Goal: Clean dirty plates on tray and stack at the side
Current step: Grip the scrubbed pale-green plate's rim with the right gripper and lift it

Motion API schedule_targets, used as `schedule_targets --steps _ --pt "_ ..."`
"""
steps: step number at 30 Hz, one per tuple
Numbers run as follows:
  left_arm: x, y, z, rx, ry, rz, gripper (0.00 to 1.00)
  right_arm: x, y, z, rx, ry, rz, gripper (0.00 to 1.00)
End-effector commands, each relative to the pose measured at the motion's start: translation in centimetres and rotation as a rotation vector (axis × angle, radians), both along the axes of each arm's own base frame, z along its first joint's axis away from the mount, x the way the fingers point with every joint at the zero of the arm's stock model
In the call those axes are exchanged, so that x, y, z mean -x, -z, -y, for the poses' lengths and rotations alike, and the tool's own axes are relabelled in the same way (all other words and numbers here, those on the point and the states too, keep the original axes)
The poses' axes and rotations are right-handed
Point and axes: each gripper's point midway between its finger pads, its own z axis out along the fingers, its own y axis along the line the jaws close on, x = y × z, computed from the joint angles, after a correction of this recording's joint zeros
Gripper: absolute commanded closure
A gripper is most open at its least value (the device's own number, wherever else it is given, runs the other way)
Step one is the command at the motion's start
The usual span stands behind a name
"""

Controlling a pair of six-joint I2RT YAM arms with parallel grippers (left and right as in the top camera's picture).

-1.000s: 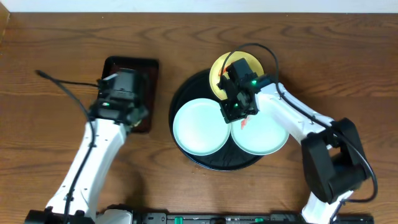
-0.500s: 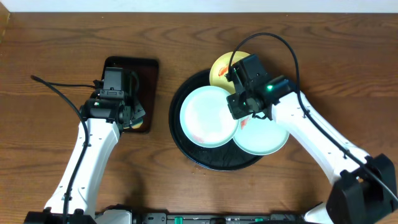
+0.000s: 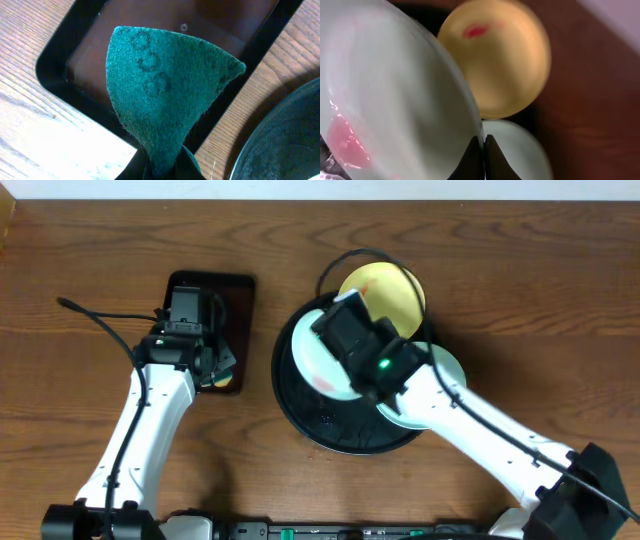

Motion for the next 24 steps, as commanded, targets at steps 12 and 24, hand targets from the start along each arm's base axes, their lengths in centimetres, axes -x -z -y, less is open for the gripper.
schedule_targets --steps 12,24 --pt "0.2 0.6 -0.1 -0.011 0.010 -0.021 0.93 0.9 -9.2 1.2 0.299 0.164 0.495 0.99" --pt "0.3 0.7 -0.1 -0.011 0.010 -0.029 0.93 1.0 -8.4 0.6 0.242 0.153 0.465 0.99"
